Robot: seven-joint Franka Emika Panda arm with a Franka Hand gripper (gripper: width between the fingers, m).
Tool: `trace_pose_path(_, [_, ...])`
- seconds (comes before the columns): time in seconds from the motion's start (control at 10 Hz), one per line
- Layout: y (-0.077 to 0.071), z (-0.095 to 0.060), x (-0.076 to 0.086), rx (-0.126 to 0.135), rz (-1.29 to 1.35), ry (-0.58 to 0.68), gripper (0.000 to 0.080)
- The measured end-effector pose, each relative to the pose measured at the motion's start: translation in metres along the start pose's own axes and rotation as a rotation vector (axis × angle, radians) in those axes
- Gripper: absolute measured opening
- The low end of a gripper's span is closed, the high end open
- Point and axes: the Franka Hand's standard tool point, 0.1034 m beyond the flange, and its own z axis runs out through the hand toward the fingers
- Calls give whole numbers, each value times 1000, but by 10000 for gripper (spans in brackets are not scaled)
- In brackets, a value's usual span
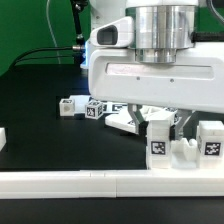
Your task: Assemble chair
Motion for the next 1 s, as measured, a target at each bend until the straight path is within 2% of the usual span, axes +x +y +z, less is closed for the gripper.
trace_pose_path(0.3, [1,1,3,-6,271,-9,284])
trace_pose_path(0.5, [2,0,3,-42,636,-38,284])
trace_pose_path(0.6, [3,0,2,-52,840,-41,284])
trace_pose_path(0.7, [1,1,0,-52,1035,-40,284])
trace_pose_path(0.8, [0,1,-2,-50,1153,-31,285])
trace_pose_path(0.9, [3,1,-3,-64,1201,-32,285])
trace_pose_path(1.0, [3,1,-3,-67,1210,-30,285])
